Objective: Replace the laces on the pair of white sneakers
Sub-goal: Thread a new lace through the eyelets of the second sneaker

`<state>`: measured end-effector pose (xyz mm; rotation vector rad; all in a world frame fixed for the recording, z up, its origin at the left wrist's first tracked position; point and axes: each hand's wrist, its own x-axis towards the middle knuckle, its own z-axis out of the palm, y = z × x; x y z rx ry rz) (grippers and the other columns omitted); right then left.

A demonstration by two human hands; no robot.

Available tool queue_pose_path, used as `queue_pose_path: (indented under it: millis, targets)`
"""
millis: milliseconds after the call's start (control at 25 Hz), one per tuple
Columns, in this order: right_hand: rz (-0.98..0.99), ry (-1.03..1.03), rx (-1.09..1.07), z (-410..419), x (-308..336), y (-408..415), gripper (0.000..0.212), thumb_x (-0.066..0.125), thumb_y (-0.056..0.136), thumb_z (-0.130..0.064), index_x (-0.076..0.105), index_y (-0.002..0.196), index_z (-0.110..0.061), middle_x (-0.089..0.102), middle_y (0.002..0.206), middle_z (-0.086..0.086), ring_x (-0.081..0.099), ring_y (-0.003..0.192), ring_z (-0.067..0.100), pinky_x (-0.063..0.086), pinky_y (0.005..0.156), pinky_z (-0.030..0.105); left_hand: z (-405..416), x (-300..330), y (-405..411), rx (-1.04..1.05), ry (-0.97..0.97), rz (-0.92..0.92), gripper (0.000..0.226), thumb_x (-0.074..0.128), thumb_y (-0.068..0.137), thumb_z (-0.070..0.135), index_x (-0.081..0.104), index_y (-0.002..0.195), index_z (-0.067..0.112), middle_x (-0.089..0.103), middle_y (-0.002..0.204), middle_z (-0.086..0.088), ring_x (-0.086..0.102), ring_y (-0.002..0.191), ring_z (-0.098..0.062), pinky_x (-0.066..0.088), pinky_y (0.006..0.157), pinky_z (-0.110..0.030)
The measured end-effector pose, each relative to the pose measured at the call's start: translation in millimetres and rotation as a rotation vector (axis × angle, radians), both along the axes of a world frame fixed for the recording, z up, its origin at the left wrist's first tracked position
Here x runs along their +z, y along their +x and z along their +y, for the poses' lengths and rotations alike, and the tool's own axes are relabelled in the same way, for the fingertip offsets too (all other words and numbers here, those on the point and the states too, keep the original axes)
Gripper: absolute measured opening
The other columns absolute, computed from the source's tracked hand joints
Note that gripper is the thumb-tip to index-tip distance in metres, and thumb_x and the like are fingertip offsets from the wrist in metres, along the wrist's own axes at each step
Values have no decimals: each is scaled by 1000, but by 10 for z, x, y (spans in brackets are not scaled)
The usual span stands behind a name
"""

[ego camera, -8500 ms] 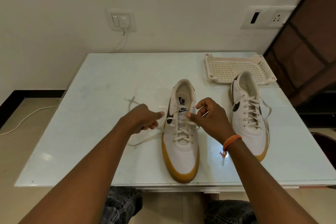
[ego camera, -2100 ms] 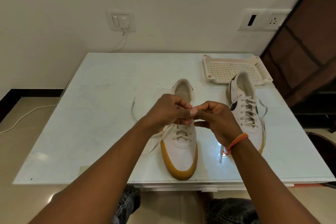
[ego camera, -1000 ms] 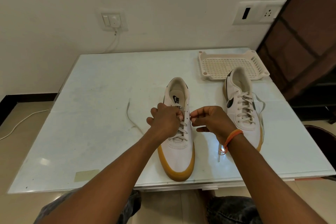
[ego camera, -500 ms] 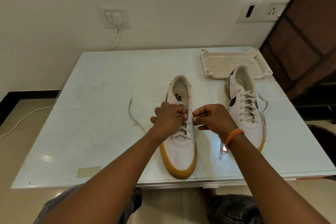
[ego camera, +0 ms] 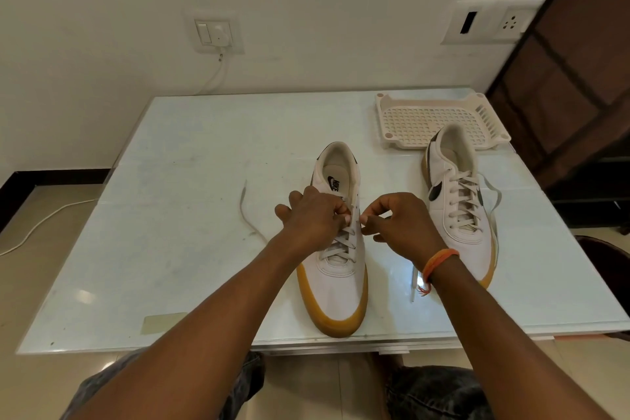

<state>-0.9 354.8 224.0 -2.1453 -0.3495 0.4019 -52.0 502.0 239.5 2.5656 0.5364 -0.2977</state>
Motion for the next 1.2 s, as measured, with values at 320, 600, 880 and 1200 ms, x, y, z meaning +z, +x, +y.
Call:
queue_pose_path:
  millis: [320,600,880,1200]
  targets:
    - [299,520,-488,-376,259,277,15,47,100,-5,58,90,-4,60,98,18,72,77,29,61,58,35,90,97,-4,-129,-43,93,18,48,100,35,65,106,34,39,112,-2,33,111,-26,21,84,-39]
    - [388,412,-394,-146,76,170,12,56,95,-8,58,106,-10,67,102,17,69,79,29,60,59,40,116,92,6,-116,-96,96,14,52,99,33,64,106,34,43,120,-3,36,115,-27,23,88,-41]
    - [-55,12,15,32,-41,5,13,79,79,-18,72,88,-11,70,79,0,69,69,18,60,64,31,99,99,13,-94,-103,106,11,55,97,35,64,103,33,43,127,-4,37,120,-28,26,94,-45]
    - [-248,-217,230,9,-110,39,9,67,90,-27,62,87,-20,62,90,-3,59,80,15,52,79,33,104,70,18,-111,-96,115,19,53,99,35,62,115,32,41,130,-6,37,120,-29,27,100,-49]
